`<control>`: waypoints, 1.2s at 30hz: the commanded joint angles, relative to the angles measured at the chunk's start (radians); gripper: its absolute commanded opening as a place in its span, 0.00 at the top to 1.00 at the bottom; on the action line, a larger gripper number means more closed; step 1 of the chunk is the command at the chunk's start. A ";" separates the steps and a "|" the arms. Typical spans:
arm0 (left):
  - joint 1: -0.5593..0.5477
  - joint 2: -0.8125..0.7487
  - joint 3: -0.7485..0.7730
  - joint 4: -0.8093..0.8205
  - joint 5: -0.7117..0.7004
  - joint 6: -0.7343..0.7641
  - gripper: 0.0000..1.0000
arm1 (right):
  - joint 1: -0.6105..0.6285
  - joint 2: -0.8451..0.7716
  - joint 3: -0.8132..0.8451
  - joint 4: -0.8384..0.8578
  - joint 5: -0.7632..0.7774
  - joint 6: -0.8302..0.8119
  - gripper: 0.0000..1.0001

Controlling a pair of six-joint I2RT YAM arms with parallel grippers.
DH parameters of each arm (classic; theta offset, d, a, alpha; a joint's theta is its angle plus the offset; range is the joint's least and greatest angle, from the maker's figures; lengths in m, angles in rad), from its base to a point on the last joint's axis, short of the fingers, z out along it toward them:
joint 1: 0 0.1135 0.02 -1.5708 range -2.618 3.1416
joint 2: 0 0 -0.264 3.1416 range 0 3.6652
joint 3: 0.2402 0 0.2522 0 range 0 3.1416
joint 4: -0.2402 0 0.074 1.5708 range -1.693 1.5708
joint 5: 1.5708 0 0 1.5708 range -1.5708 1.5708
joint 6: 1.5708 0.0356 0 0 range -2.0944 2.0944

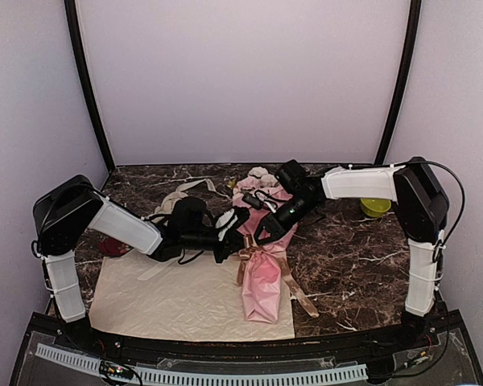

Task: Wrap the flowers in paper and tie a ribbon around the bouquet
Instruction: Cross the half-tied ribbon over the folded bouquet.

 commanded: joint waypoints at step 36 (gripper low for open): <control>-0.004 -0.026 0.007 -0.029 0.050 0.002 1.00 | -0.009 -0.088 -0.052 0.101 0.121 0.091 0.93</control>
